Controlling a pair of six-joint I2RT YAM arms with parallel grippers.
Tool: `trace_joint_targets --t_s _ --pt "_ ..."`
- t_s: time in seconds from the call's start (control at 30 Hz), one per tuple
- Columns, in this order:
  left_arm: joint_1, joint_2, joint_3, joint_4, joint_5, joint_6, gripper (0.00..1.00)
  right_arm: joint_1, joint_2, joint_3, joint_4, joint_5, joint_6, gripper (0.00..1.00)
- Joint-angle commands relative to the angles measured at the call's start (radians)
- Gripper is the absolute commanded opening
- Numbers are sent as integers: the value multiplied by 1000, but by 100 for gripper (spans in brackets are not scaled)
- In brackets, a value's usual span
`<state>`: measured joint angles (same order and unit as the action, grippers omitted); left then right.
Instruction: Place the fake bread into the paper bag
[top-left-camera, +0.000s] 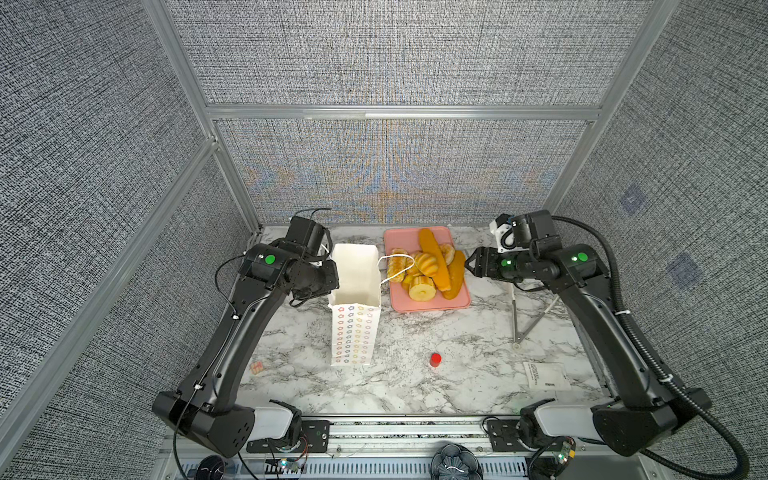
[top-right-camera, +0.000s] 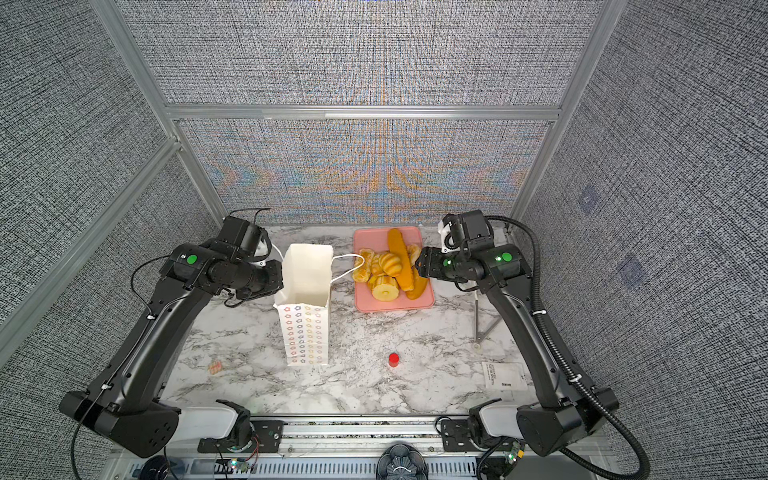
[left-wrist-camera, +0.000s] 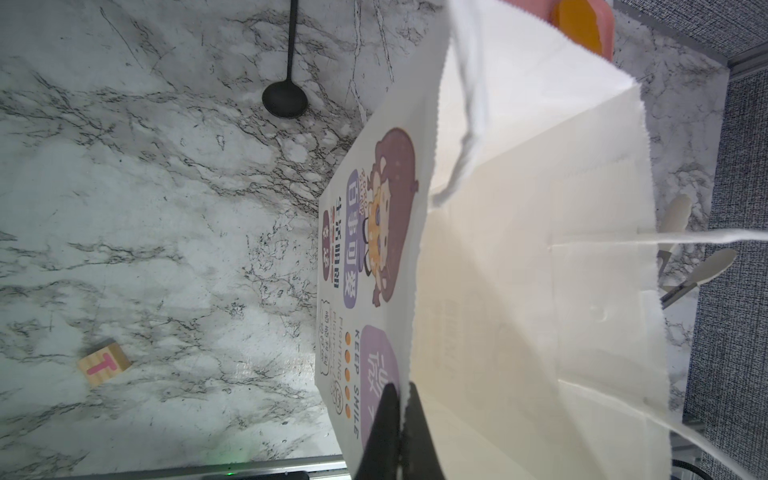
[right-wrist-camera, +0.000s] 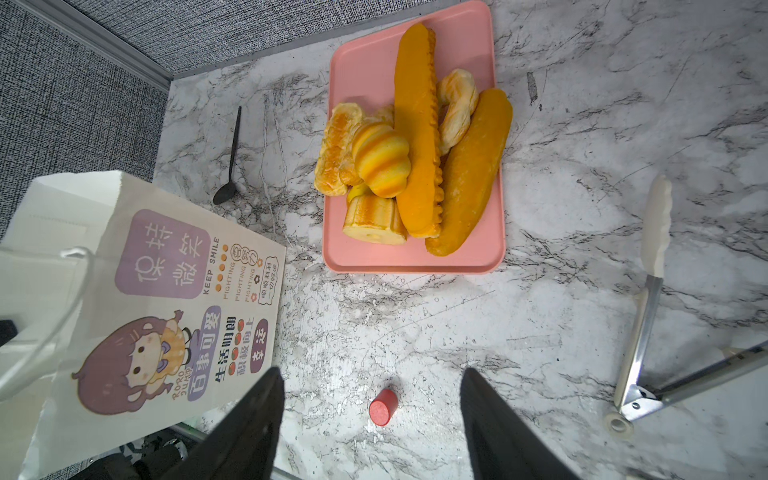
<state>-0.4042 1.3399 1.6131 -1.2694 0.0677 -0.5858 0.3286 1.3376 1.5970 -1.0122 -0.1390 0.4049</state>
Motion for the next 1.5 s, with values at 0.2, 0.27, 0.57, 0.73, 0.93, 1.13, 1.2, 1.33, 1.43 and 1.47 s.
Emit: trace_joint_targets --t_s 0.2,0.27,0.57,0.73,0.93,1.13,1.2,1.33,1.43,1.47 --pt "11 -110 -157 170 89 -15 5 3 10 -5 12 16 4 70" --pt "18 -127 -193 194 110 -13 5 3 17 -4 17 12 4 70" --pt "31 -168 -217 188 99 -23 52 3 45 7 35 6 -3 70" --pt "34 -165 -185 164 74 -19 68 4 62 18 24 13 -10 78" --pt "34 -161 -142 137 45 -12 78 -15 84 45 -25 83 -16 97" --pt "35 -154 -100 127 28 -9 90 -86 64 7 -37 160 37 99" --pt "35 -150 -91 128 25 -11 90 -122 30 -41 -4 157 41 99" --pt "35 -146 -70 125 16 -9 90 -245 -10 -105 -2 46 66 99" --pt "35 -137 -41 108 0 3 90 -326 11 -120 -61 -8 56 98" --pt "35 -131 -33 100 -5 9 90 -341 14 -127 -71 -13 50 98"
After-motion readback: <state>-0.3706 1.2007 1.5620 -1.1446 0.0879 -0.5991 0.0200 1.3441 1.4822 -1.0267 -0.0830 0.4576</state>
